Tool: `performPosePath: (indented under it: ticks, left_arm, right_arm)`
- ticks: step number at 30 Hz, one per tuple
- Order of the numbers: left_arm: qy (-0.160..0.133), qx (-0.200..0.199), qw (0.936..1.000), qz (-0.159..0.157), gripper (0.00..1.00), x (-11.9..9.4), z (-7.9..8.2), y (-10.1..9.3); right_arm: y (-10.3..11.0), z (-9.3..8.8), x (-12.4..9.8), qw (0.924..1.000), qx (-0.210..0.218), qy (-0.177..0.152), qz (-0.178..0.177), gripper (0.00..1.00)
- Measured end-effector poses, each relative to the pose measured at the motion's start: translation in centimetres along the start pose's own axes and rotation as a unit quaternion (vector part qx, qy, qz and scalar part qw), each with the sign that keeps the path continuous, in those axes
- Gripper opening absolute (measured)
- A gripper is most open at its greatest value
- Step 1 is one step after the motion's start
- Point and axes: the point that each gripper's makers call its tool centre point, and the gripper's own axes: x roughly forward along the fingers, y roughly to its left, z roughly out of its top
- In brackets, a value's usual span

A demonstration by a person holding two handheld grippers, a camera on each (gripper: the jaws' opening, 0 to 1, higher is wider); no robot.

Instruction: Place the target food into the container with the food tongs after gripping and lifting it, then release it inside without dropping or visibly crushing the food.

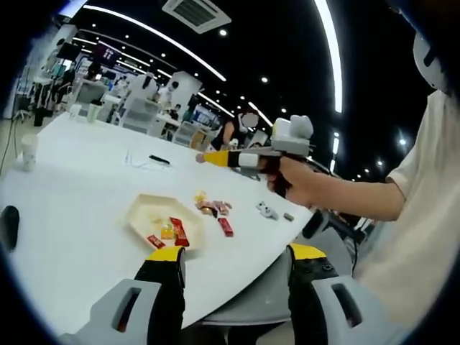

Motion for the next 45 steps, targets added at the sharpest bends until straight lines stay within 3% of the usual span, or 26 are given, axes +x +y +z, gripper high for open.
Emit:
performPosePath:
  ticks: [19,29,36,45]
  left_arm:
    - [0.008,0.002,0.9999,-0.009,0.57,1.3,0.0,0.0]
    - [0.02,0.011,0.9995,-0.021,0.57,1.7,-0.2,-0.5]
    - [0.039,0.008,0.9987,-0.033,0.58,2.5,-1.1,-0.9]
    - [0.037,0.023,0.9982,-0.043,0.58,3.2,0.5,-0.8]
  right_arm:
    - [-5.6,-1.1,-2.8,0.998,0.025,0.005,-0.057,0.28]
    - [-10.5,-2.3,-5.5,0.9926,0.054,0.001,-0.109,0.28]
    - [-11.5,-3.4,-6.6,0.9903,0.065,0.006,-0.123,0.28]
    - [-13.4,-4.3,-8.1,0.9863,0.075,0.006,-0.147,0.28]
